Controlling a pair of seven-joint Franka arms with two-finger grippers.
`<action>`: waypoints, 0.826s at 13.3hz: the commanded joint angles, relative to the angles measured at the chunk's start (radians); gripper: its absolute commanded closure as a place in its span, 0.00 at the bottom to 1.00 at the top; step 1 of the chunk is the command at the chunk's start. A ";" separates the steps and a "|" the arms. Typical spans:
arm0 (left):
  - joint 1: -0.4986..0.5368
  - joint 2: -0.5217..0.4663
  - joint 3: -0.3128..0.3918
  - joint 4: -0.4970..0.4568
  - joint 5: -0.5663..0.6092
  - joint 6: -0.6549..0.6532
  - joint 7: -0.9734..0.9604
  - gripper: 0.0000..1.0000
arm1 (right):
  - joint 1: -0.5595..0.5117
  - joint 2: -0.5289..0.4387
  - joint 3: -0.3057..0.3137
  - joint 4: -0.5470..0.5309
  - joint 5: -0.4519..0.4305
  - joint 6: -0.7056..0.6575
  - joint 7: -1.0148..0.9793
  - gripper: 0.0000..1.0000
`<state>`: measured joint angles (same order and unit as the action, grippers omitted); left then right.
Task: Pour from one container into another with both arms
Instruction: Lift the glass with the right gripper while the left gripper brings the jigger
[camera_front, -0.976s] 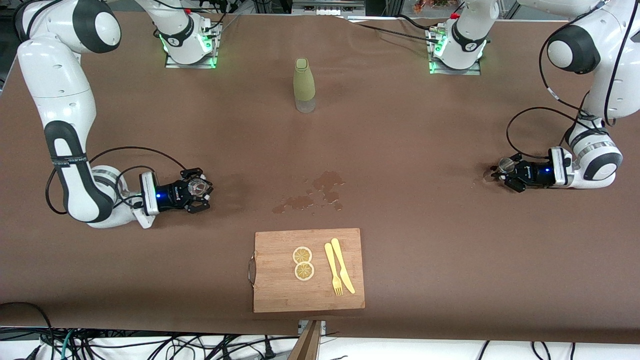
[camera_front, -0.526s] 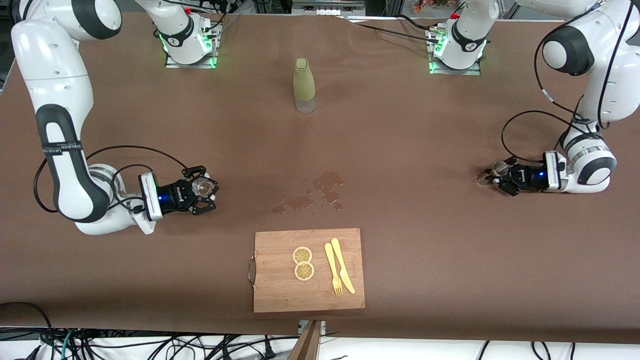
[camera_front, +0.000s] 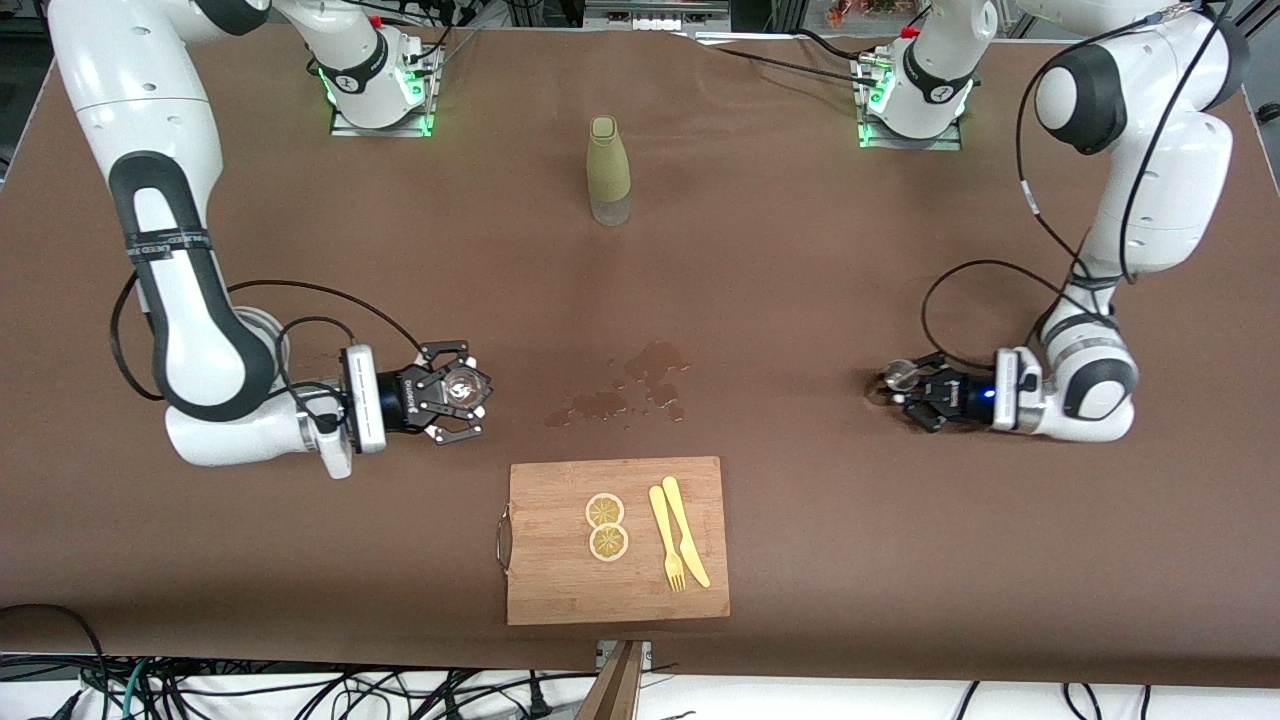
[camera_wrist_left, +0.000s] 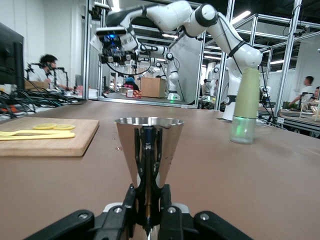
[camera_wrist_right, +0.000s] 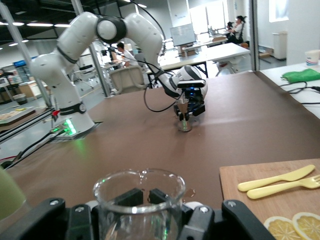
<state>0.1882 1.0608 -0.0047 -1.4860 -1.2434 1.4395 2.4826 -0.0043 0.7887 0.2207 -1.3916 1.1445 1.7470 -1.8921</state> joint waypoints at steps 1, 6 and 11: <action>-0.058 -0.025 -0.076 -0.008 -0.075 0.102 -0.085 1.00 | 0.055 -0.013 0.019 0.025 -0.003 0.112 0.109 1.00; -0.157 -0.031 -0.231 -0.007 -0.192 0.329 -0.129 1.00 | 0.180 -0.014 0.020 0.034 -0.008 0.327 0.241 1.00; -0.274 -0.019 -0.250 0.050 -0.218 0.450 -0.227 1.00 | 0.297 -0.019 0.017 0.046 -0.112 0.520 0.415 1.00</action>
<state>-0.0492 1.0480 -0.2595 -1.4559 -1.4170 1.8443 2.2572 0.2582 0.7886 0.2432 -1.3478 1.0789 2.2097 -1.5595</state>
